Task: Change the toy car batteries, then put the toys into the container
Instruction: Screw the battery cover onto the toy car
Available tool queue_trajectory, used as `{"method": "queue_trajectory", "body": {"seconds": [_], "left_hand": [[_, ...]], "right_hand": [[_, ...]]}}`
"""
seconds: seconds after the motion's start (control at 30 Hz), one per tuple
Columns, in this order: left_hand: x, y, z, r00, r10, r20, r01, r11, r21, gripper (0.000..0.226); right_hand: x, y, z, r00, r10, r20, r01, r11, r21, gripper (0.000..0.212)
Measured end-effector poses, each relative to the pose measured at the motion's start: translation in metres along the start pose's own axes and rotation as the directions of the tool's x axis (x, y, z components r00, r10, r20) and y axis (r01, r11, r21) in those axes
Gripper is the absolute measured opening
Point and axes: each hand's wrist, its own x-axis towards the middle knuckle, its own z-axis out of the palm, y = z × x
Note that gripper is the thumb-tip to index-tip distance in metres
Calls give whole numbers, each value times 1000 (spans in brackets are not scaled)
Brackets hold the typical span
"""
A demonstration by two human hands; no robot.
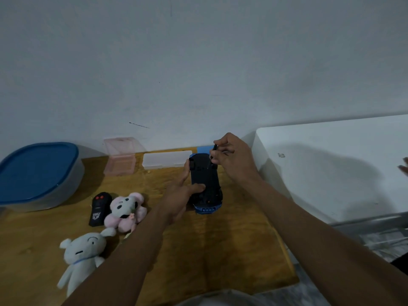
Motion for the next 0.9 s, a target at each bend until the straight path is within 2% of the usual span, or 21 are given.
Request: {"method": "queue_trajectory", "body": {"seconds": [0.27,0.43,0.57,0.7,0.77,0.9], "left_hand": [[-5,-1,0,1000,22,-3,-22,1000,10,79],[-7,-5,0,1000,23,2,-23,1000,-5,74],[-6,-8,-3,1000,0,-18,-1,1000,-22,79],[-8,-9,-9,1000,-3,-18,3,1000,-3,81],[-9,-8,-7,1000,3,-2,-3,1000,11,81],[-9,-5,-4,1000,-6,-21,5,1000,-18,82]], "right_hand": [[-2,-1,4,1000,-19,-6,19,997,-68,10],[-7,1,5,993,-107,42,113,973,-201,11],[-8,3,6,980,-200,10,194,933,-303,14],[-8,-1,5,984,-164,66,176,946,-273,4],[-7,-2,5,977,-201,65,212,931,-296,16],[-7,-5,6,941,-324,101,337,857,-391,24]]}}
